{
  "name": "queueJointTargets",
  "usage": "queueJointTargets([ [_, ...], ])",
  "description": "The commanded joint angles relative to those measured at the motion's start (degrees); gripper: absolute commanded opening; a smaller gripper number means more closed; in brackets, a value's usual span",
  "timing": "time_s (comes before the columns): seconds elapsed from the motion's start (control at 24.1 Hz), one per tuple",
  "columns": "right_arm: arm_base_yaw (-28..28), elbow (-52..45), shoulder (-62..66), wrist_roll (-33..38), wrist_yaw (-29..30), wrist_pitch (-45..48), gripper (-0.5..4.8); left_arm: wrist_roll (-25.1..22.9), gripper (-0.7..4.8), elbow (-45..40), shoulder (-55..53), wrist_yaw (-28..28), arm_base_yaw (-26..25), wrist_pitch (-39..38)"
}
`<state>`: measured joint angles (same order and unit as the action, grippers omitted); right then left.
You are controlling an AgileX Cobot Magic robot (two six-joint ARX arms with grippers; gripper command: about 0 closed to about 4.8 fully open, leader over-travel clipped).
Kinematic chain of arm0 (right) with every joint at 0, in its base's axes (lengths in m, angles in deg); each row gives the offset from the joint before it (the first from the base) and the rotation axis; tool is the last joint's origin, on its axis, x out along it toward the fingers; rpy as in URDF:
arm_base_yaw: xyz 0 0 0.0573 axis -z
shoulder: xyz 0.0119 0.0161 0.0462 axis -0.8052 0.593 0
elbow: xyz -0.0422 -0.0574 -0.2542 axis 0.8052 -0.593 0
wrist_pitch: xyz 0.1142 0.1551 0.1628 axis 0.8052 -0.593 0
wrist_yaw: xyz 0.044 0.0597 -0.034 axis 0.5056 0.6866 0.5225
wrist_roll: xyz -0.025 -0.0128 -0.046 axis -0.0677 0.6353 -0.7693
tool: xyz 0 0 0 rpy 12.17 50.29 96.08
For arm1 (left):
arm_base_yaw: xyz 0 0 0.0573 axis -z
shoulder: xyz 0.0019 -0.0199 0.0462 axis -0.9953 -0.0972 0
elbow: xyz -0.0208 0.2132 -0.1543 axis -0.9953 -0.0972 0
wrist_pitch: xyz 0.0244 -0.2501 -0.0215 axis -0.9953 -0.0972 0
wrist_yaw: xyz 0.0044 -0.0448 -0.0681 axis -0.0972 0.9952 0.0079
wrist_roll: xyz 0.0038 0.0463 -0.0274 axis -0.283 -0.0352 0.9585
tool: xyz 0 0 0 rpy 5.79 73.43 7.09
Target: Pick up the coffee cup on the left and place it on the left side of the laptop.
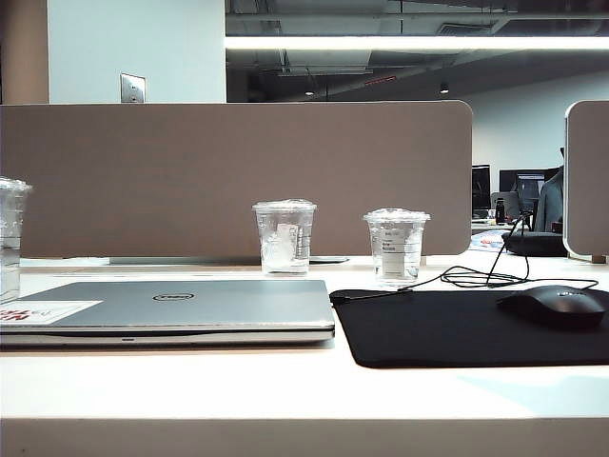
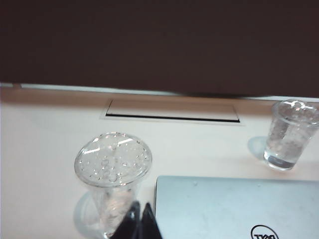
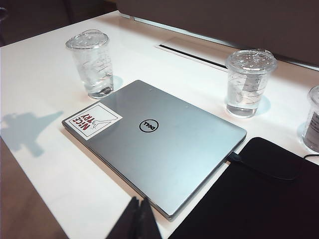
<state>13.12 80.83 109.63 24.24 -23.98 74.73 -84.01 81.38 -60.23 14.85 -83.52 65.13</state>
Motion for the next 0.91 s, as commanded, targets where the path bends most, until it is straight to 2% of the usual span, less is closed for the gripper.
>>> queueJointTargets([
  [0.04,0.0,0.2,-0.2,0.2,0.0,1.0,-0.01,0.2,-0.06,-4.3,3.7,-1.1,3.0,2.7],
  [0.25,0.0,0.2,-0.1,0.2,0.0,1.0,-0.01,0.3,-0.06,-11.8,11.8,-1.0,3.1,3.8],
  [0.5,0.0,0.2,-0.2,0.2,0.1,1.0,-0.01,0.4,-0.06,-16.2,18.7,-0.9,3.0,4.3],
  [0.75,0.0,0.2,-0.2,0.2,0.1,1.0,-0.01,0.6,-0.06,-22.6,23.3,-0.6,2.8,10.6],
  [0.91,0.0,0.2,-0.2,0.2,0.1,1.0,-0.01,1.4,-0.06,-25.1,24.3,2.5,1.1,10.5],
])
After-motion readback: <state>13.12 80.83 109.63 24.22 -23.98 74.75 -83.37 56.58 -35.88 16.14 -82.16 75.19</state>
